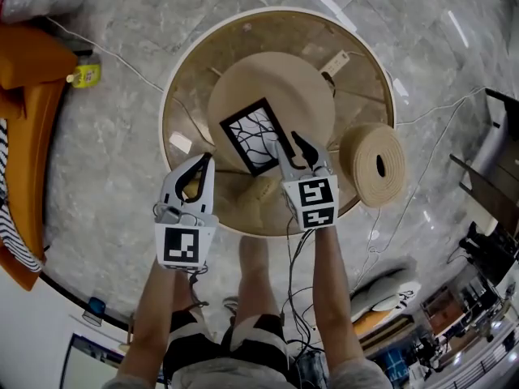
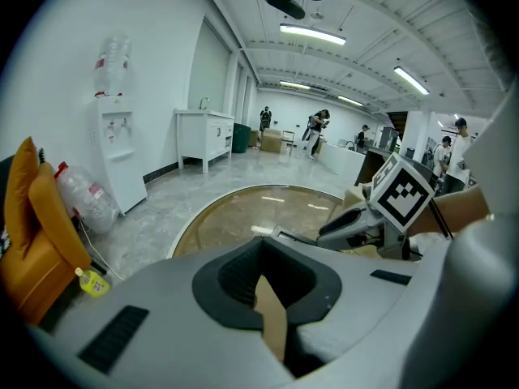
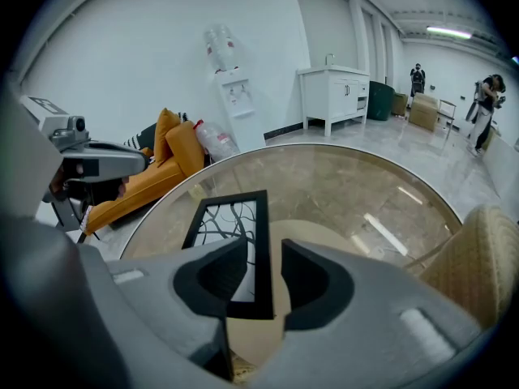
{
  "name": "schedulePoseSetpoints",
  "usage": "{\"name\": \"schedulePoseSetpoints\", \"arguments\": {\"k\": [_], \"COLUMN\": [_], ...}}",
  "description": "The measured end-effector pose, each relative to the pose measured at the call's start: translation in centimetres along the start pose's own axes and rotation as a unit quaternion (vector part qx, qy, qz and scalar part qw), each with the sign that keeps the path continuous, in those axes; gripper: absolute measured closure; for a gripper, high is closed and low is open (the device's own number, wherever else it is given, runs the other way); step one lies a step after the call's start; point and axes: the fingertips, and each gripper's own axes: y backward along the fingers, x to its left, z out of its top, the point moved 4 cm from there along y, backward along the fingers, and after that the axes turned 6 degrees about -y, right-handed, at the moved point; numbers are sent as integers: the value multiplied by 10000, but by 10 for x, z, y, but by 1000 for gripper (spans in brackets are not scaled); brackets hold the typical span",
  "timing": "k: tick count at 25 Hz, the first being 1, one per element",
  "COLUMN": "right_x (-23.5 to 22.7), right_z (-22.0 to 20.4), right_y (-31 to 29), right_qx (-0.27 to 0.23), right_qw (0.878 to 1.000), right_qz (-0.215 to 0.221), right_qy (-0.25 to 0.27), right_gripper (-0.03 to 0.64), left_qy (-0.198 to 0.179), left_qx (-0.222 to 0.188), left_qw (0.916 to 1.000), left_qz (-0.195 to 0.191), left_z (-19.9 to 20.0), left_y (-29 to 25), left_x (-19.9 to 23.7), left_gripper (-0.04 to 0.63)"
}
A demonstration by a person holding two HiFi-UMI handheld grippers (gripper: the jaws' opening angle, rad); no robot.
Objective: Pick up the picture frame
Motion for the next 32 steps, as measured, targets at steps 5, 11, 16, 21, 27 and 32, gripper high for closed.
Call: {"name": "schedulePoseSetpoints", "arguments": {"k": [5, 11, 16, 21, 27, 32], "right_x": [2, 2, 4, 4, 4, 4], "right_z": [-8, -17, -15, -14, -16, -14], "right_y": [-7, -11, -10, -11, -9, 0], "right_qx": [196, 303, 324, 345, 229, 69], "right_qw": [9998, 9995, 9994, 9992, 9996, 9997], "right_qz": [-27, 22, -78, -98, -134, -172], "right_qy": [-10, -10, 105, 202, 59, -147], "right_gripper": [486, 518, 551, 552, 554, 554], "left_qy": [20, 15, 16, -7, -83, -117], "left_qx": [12, 80, 73, 99, 95, 13], "left_qw": [10000, 10000, 10000, 9999, 9999, 9999], "left_qz": [11, 18, -16, -33, -33, 4], "left_z": [-4, -9, -8, -9, -9, 3], "left_y": [-2, -2, -5, -7, -8, -5], "left_x": [1, 0, -4, -6, -7, -3], "left_gripper": [578, 578, 578, 578, 578, 578]}}
